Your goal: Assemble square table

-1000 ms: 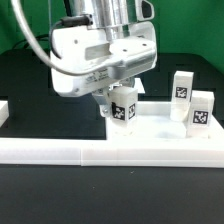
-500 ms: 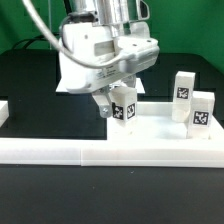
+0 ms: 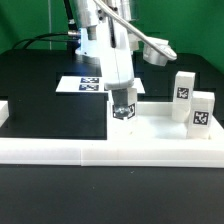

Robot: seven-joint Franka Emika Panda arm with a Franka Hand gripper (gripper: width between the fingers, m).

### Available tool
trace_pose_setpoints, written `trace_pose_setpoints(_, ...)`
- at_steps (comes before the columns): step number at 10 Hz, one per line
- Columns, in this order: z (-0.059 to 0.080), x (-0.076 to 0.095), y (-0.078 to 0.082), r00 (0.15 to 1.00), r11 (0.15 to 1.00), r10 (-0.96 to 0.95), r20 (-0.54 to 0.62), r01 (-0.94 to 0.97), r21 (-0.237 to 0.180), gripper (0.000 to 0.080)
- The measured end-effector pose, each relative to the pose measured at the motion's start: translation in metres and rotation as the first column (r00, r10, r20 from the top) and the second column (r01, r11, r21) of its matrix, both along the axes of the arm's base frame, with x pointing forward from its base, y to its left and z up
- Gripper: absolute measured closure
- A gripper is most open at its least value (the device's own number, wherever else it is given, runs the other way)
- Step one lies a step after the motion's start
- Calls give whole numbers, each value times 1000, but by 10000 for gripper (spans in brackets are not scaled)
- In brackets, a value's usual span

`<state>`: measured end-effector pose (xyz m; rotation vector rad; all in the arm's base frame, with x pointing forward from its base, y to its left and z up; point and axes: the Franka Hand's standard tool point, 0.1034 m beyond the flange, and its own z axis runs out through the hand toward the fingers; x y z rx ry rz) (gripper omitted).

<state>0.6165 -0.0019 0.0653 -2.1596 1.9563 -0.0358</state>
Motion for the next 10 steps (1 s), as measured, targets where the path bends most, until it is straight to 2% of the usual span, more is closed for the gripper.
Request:
trace_pose_setpoints(1,2,1,2,969,967,249,-6,-249,-57,151)
trace_pose_setpoints(2,5,4,2,906,902,424,15,-420,-97,151)
trace_pose_setpoints(4,3,3,9,766,758,643,13,-634,-151,151)
trace_pose_setpoints(6,1,1,7,738,729,675,12,-664,-168,151)
trace_pose_setpoints(7,1,1,7,764,755,645,13,-635,-161,160)
trace_pose_setpoints(8,0,1,7,763,754,646,12,-637,-161,335)
trace_pose_setpoints(9,0,0,7,796,788,605,13,-597,-150,335)
trace_pose_setpoints(10,0,0,7,848,841,530,11,-524,-134,508)
